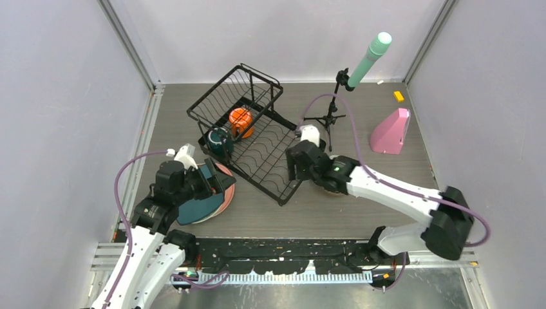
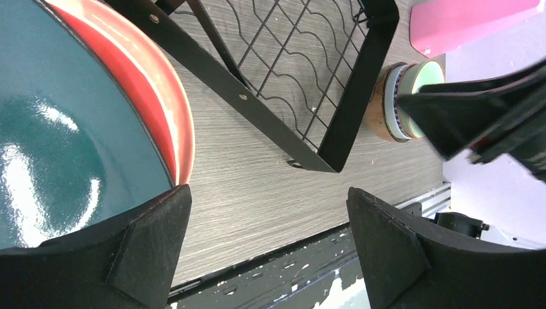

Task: Load the mixed dishes into the dish rack
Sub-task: Move the dish rack to the center of the board.

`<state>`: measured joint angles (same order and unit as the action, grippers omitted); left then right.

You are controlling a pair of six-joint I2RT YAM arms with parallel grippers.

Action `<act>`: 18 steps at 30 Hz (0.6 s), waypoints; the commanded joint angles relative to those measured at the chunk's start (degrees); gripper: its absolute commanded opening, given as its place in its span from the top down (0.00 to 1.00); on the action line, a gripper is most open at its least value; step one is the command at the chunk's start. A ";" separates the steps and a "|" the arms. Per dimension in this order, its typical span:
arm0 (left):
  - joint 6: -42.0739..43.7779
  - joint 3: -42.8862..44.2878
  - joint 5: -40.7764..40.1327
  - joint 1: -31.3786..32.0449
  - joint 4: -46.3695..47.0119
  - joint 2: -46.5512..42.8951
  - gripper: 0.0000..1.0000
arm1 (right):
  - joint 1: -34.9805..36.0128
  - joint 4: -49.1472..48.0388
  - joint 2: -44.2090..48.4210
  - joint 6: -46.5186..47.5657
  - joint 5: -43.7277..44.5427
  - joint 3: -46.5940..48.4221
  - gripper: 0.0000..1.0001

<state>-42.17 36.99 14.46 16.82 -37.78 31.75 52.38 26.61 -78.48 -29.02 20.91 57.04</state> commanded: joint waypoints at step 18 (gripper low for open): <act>6.93 1.42 3.65 0.41 3.35 1.93 0.02 | -38.94 17.96 14.25 -3.42 -6.93 -1.33 0.29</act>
<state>-37.12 36.51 16.78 16.93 -35.81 34.28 14.81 42.83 -61.21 -29.74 21.63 55.31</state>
